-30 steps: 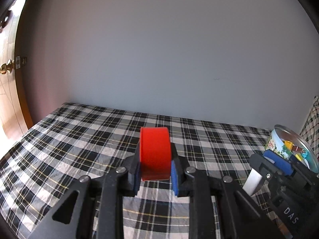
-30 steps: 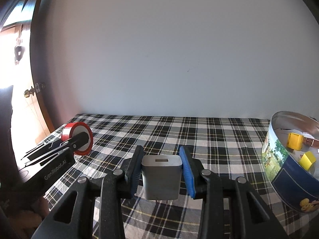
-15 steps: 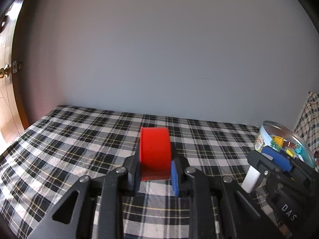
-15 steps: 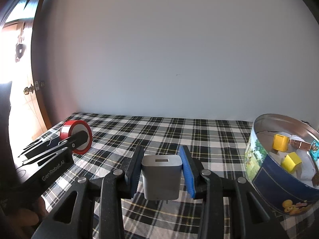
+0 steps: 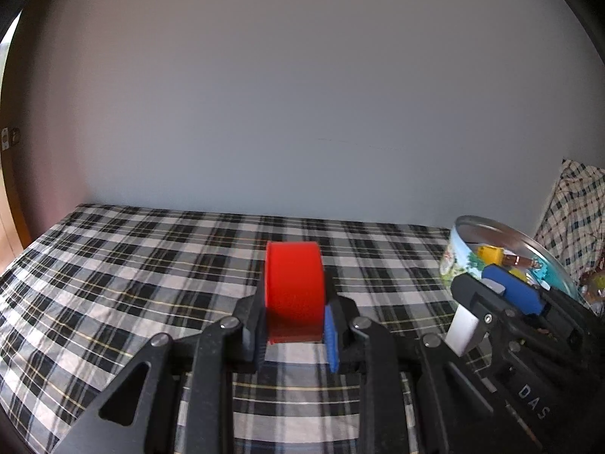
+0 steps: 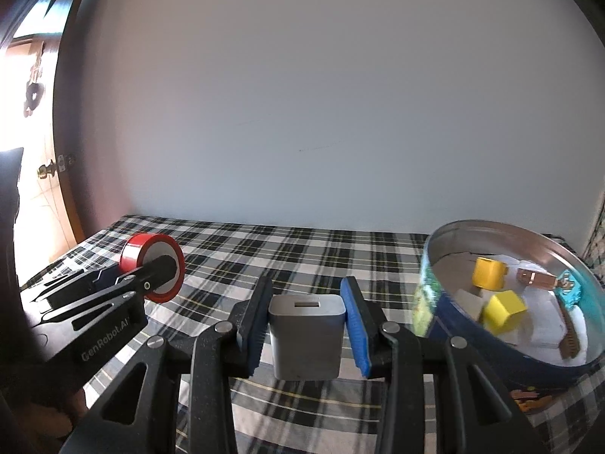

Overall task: Organize rigid objects
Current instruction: 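Lift and carry the white plug and red tape over the tin with both tools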

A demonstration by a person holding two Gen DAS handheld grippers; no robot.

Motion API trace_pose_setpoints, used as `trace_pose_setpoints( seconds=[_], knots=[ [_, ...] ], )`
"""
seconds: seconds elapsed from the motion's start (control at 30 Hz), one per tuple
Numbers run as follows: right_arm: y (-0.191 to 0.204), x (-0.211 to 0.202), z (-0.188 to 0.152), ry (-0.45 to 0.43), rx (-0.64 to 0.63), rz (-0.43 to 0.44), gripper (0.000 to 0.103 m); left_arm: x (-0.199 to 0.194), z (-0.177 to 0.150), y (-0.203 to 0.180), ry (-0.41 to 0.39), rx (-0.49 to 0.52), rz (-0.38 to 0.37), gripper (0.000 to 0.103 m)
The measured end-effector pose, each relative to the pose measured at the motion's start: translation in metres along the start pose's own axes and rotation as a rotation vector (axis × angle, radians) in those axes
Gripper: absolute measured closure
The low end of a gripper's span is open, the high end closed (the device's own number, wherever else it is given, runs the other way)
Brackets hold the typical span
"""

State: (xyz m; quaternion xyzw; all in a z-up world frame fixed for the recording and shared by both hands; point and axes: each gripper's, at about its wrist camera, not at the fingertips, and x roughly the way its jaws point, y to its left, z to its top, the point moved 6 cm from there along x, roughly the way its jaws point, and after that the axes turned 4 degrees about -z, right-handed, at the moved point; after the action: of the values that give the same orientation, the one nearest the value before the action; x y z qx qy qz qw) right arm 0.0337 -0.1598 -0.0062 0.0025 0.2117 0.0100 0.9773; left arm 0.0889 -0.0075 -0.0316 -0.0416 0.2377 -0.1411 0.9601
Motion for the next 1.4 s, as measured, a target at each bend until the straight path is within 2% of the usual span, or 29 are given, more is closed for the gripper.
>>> trace_pose_setpoints(
  seconds=[1.07, 1.4],
  knots=[
    [-0.092, -0.047, 0.001, -0.087, 0.035, -0.085, 0.063, 0.010, -0.008, -0.108, 0.000, 0.081, -0.097, 0.081],
    [-0.130, -0.061, 0.004, -0.133, 0.077, -0.116, 0.063, 0.010, 0.000, -0.142, -0.039, 0.092, -0.144, 0.081]
  ],
)
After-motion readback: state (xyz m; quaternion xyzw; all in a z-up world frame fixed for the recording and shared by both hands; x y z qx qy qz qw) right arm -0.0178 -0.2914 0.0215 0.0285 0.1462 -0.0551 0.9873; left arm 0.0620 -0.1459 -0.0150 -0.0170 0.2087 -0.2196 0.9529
